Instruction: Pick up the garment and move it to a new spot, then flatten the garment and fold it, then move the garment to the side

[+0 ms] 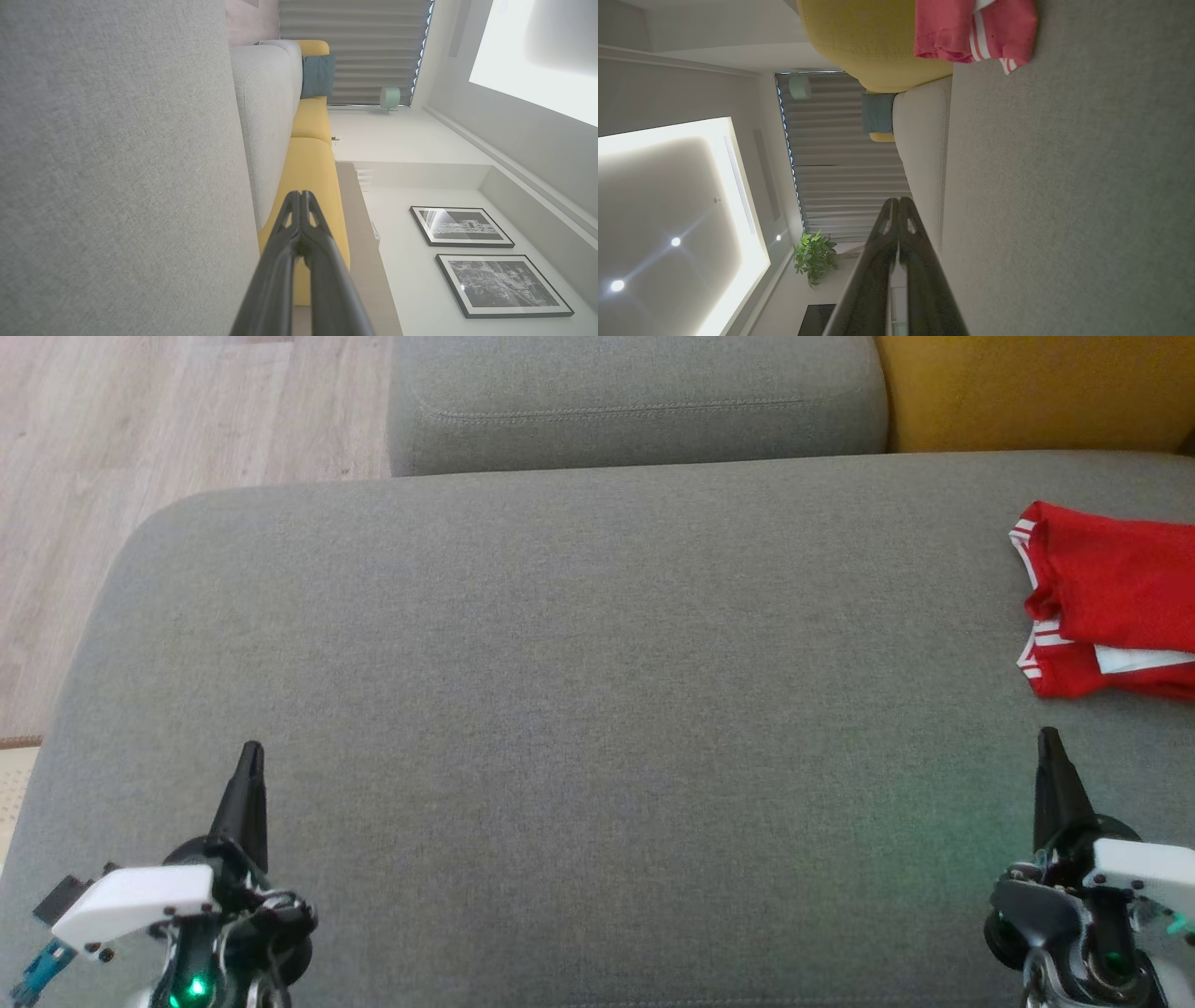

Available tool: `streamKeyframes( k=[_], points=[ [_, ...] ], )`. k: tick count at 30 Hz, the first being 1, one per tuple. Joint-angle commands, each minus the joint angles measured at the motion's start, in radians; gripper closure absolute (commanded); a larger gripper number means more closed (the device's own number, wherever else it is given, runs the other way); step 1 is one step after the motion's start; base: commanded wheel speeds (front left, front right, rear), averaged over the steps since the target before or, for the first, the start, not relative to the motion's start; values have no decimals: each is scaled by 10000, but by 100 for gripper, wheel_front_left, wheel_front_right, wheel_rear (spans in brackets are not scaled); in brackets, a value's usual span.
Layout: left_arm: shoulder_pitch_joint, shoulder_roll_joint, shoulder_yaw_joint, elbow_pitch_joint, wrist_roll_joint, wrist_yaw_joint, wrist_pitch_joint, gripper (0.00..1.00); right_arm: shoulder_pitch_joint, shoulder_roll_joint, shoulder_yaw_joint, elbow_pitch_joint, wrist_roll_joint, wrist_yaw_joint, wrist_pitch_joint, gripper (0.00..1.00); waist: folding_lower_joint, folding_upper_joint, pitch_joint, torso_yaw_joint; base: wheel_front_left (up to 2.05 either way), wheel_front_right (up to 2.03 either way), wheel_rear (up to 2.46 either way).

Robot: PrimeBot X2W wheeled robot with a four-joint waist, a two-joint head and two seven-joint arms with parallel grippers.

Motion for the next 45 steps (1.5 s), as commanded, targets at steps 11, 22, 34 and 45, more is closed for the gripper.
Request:
streamKeyframes(
  k=[11, 22, 34, 45],
  points=[
    [-525, 77, 439, -266, 50, -73, 80, 100, -489, -117, 148, -371, 10, -7, 57, 100, 0, 0, 0, 0, 0, 0, 0],
    [-527, 58, 466, -264, 72, -73, 101, 100, -491, -104, 130, -370, -5, -7, 72, 100, 0, 0, 0, 0, 0, 0, 0],
    [-530, 38, 494, -263, 96, -73, 124, 100, -493, -91, 111, -369, -21, -7, 87, 100, 0, 0, 0, 0, 0, 0, 0],
    [-532, 22, 517, -262, 115, -73, 143, 100, -494, -81, 96, -368, -33, -7, 99, 100, 0, 0, 0, 0, 0, 0, 0]
  ],
)
